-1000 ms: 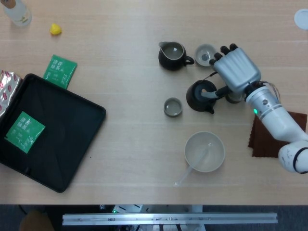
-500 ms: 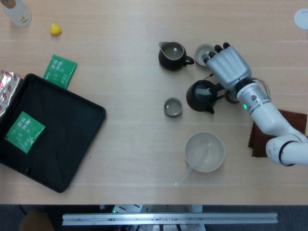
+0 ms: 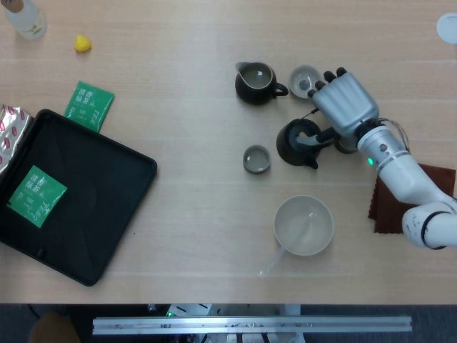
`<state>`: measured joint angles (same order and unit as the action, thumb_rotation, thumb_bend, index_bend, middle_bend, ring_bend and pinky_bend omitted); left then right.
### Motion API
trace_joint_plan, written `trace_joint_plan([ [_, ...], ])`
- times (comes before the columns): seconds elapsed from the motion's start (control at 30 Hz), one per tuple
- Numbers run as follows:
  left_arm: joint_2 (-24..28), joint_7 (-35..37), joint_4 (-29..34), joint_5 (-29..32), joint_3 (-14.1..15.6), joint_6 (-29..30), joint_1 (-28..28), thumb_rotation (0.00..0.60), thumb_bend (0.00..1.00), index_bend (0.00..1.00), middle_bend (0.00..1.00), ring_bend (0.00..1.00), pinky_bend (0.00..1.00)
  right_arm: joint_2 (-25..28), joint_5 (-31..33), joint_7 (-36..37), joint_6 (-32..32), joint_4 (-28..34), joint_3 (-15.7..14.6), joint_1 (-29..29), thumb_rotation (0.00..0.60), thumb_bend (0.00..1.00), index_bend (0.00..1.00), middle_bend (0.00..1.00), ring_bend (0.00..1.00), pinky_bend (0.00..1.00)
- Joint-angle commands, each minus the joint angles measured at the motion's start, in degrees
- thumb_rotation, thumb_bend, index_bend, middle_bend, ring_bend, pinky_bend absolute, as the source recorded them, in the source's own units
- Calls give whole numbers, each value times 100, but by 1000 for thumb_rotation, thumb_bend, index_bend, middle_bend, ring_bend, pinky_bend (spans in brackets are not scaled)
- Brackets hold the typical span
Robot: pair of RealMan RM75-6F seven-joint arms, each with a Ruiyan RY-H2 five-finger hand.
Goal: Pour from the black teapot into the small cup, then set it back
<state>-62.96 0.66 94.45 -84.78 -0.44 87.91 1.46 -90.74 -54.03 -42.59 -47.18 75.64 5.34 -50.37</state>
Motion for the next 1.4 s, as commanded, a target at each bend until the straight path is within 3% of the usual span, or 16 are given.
trace_joint_plan([
  [0.03,-2,3,-6,-7,6,5,5,600,296,113,170,101,90,109,-30,39,-25,111,-76,45,131,0,430,413,246,297],
  [0.97,38,67,25,-152,41,119,49,600,296,113,170,101,90,1399,-555,-129,-654,2033,-952,660,132,0,430,414,262,296],
  [1.23,36,62,46,-188,46,113,40,600,296,113,170,101,90,1665,-954,57,-918,2421,-964,813,133,0,430,414,262,296],
  [1.27,36,59,50,-190,47,115,40,600,296,113,170,101,90,1685,-1030,62,-972,2433,-946,823,140,0,430,414,262,296],
  [1.33,39,54,58,-188,46,118,42,600,296,113,170,101,90,1722,-1208,58,-1091,2417,-901,839,227,0,430,414,262,296],
  [1.4,38,49,64,-187,48,123,47,600,296,113,170,101,90,1731,-1408,3,-1164,2328,-896,839,385,0,430,413,262,296],
])
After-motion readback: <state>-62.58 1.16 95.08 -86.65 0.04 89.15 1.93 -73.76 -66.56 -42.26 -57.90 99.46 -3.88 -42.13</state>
